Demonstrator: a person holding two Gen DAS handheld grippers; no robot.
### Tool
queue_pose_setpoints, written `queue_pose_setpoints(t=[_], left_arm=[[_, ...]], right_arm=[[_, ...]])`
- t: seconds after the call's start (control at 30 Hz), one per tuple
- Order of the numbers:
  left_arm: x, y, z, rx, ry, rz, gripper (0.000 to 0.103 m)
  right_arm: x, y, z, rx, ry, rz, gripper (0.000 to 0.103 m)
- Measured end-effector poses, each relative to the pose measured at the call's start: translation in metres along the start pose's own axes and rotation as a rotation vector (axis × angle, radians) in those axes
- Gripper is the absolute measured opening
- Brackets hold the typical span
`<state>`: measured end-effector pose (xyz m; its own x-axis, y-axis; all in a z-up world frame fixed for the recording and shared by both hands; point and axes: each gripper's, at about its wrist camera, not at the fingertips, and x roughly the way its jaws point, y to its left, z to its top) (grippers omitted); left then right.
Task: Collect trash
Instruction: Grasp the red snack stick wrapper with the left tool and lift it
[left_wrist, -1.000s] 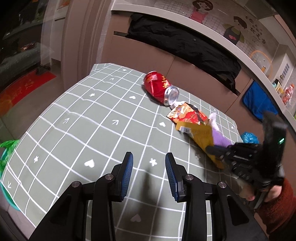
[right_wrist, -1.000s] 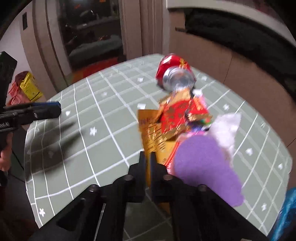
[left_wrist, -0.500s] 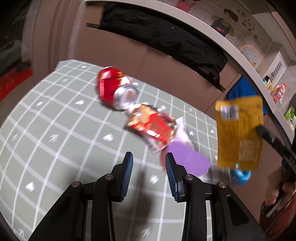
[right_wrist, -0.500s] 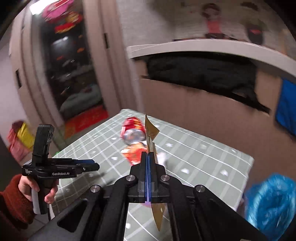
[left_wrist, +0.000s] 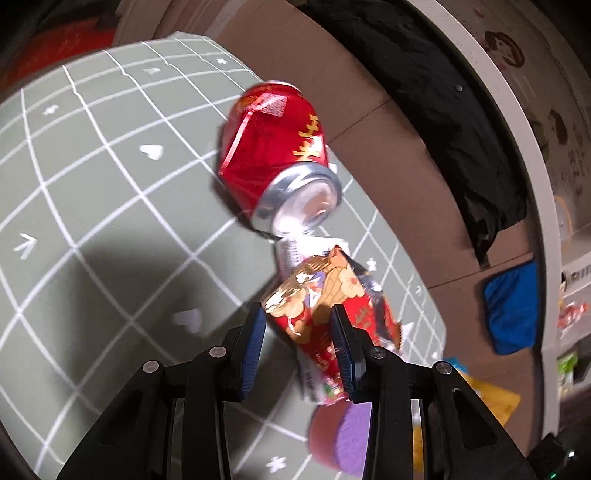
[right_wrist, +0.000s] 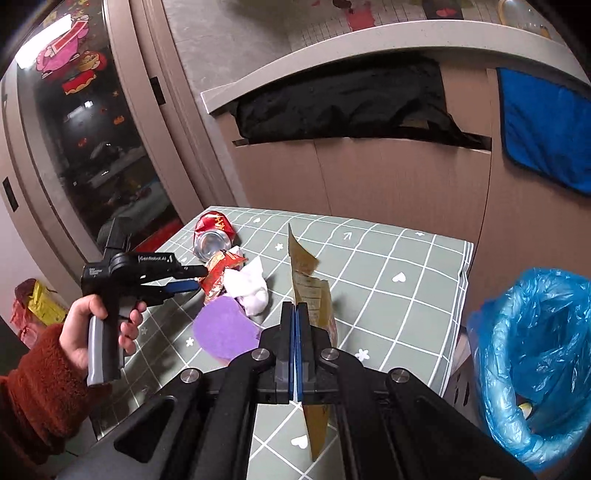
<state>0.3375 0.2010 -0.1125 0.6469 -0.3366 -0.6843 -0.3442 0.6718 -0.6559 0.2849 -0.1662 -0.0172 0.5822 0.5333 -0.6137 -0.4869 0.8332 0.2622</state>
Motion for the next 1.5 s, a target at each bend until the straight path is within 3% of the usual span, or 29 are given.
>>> queue_pose_setpoints(t=[0.1,0.23,0.37,0.47,0.53,0.57,0.67,0.87,1.13,1.3,1.37,1.5], left_arm=[[-0.006,-0.016,0.0,0.021,-0.018,-0.07,0.037],[-0.014,-0.054,-0.001,0.145,-0.028,-0.102,0.037],[0.011,-0.087,0.0,0.229,0.03,-0.078,0.037],[0.043,-0.099,0.003,0.232,0.094,-0.049,0.037],[0.067,-0.108,0.006,0.238,0.127,-0.019,0.025],[0.074,-0.11,0.006,0.25,0.129,0.001,0.013],[0.079,-0.122,0.002,0.331,0.082,0.069,0.006],[0.033,-0.141,-0.027,0.541,-0.029,0.131,0.004],[-0.052,-0.131,-0.084,0.662,-0.111,0.136,0.004],[-0.079,-0.123,-0.107,0.683,-0.142,0.13,0.004],[-0.084,-0.12,-0.109,0.682,-0.145,0.123,0.004],[-0.09,-0.116,-0.11,0.679,-0.15,0.119,0.004]], right_arm=[[0.001,0.0,-0.001,0.005,0.0,0.004,0.0],[0.003,-0.003,-0.004,0.015,0.002,0.007,0.0],[0.005,-0.004,-0.006,0.023,0.012,0.01,0.001],[0.005,-0.008,-0.008,0.033,0.017,0.009,0.001],[0.004,-0.011,-0.01,0.038,0.016,0.007,0.001],[0.004,-0.012,-0.011,0.039,0.017,0.005,0.001],[0.004,-0.019,-0.013,0.047,0.026,-0.006,0.001],[0.002,-0.026,-0.017,0.056,0.028,-0.001,0.001],[-0.004,-0.005,-0.018,0.019,0.029,0.037,0.001],[0.013,0.004,-0.028,-0.006,0.107,0.016,0.004],[0.023,0.003,-0.033,-0.001,0.131,-0.004,0.011],[0.045,-0.001,-0.041,0.033,0.21,0.009,0.012]])
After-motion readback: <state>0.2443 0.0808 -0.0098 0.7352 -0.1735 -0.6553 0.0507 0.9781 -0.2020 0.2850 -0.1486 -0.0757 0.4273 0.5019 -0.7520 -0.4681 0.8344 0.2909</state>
